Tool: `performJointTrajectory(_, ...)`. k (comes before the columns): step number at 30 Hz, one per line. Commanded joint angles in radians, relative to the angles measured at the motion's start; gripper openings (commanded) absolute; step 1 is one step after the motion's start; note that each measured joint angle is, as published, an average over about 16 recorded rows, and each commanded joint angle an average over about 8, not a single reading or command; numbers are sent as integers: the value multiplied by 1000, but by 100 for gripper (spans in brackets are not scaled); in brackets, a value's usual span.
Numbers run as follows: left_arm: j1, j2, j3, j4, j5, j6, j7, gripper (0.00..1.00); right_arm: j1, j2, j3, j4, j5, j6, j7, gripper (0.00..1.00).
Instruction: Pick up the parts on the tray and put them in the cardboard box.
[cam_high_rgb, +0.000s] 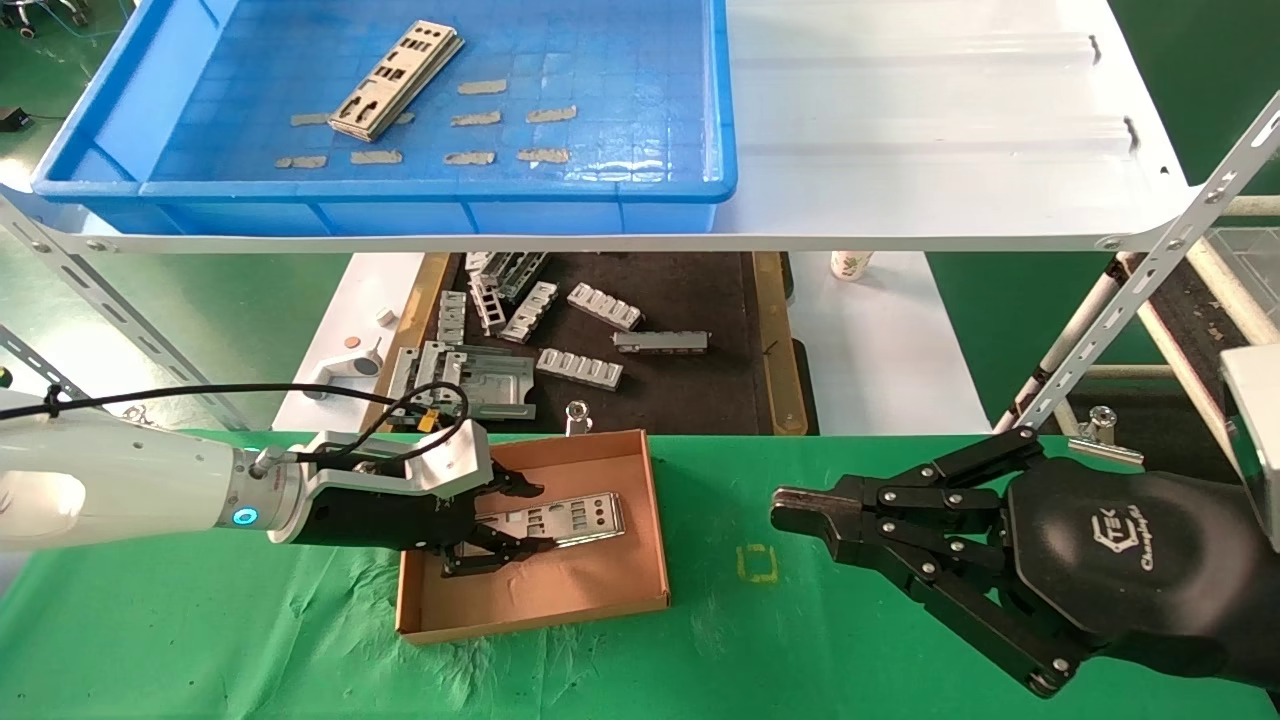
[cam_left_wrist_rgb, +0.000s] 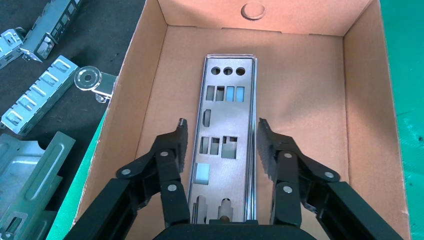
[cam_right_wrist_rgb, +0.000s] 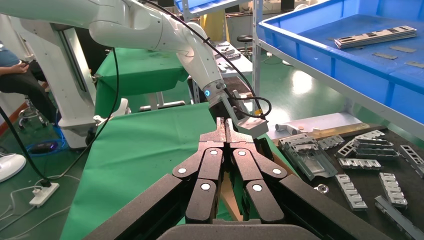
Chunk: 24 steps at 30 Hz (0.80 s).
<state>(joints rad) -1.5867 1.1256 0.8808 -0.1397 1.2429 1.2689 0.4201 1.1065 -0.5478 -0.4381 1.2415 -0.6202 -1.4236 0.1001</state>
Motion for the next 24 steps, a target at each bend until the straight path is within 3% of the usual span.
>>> performJointTrajectory(1,-1,1,-1,5,-2,3,0,100,0,0,0,0,0,0,0,0)
performJointTrajectory(24,-10,16,-7,43,-11,12,19,100,0,0,0,0,0,0,0,0)
